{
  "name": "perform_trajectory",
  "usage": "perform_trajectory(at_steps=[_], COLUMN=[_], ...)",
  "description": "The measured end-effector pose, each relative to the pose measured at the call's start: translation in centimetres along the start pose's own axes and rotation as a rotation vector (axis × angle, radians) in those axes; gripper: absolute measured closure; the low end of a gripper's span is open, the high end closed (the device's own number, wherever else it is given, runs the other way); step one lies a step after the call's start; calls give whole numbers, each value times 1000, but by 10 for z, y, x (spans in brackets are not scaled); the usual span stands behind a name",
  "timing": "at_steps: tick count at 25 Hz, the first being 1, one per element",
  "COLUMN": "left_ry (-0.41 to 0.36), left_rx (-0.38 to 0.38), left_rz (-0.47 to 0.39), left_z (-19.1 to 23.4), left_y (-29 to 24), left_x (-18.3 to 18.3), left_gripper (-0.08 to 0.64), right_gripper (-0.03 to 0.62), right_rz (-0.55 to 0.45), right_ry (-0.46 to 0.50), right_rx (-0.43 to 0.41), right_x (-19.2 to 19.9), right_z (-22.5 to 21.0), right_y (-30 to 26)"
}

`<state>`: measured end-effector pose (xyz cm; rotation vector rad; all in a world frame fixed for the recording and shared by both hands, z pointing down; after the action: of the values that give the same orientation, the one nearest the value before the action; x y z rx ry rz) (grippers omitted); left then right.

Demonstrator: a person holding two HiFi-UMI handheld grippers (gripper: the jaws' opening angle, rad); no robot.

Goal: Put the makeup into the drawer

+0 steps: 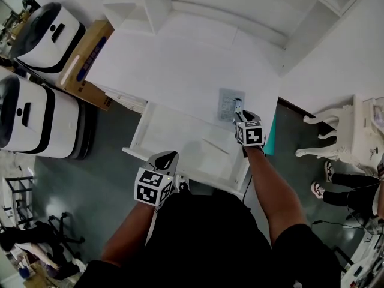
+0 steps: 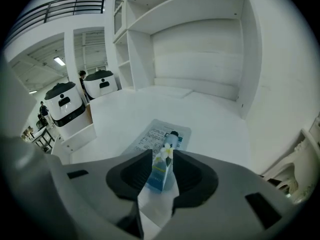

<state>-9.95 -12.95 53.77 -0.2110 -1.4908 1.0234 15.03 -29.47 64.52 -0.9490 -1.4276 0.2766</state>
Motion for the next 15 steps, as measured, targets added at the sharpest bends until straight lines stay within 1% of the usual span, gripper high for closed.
perform_trajectory(at_steps=[4,7,11,15], left_ry=[30,42,58,68], left_rx=[-4,-11,-13,-23], left_rz=[14,18,16,20], left_z=[4,4,7,10], left_y=[3,6,9,12], left_x=[7,10,12,15], left_gripper=[549,549,549,549], right_gripper=[458,446,439,440], right_rz=[16,47,84,85], right_ry=[-37,-62,-70,-87], right_rx=[0,-5,22,22], right_x=[-3,2,5,8], right_z=[-3,-5,-6,-7], right_y=[-15,-24,-27,-29])
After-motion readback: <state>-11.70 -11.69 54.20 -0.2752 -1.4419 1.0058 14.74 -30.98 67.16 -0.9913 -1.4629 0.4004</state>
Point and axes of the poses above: the fingertips, and each gripper's own axes: y backward along the fingers, z to its left, x out of its underside, the point moved 1 cm from there along y, backward along the fingers, and after that the axes turned 7 degrees about -x, right-handed, at the moved point
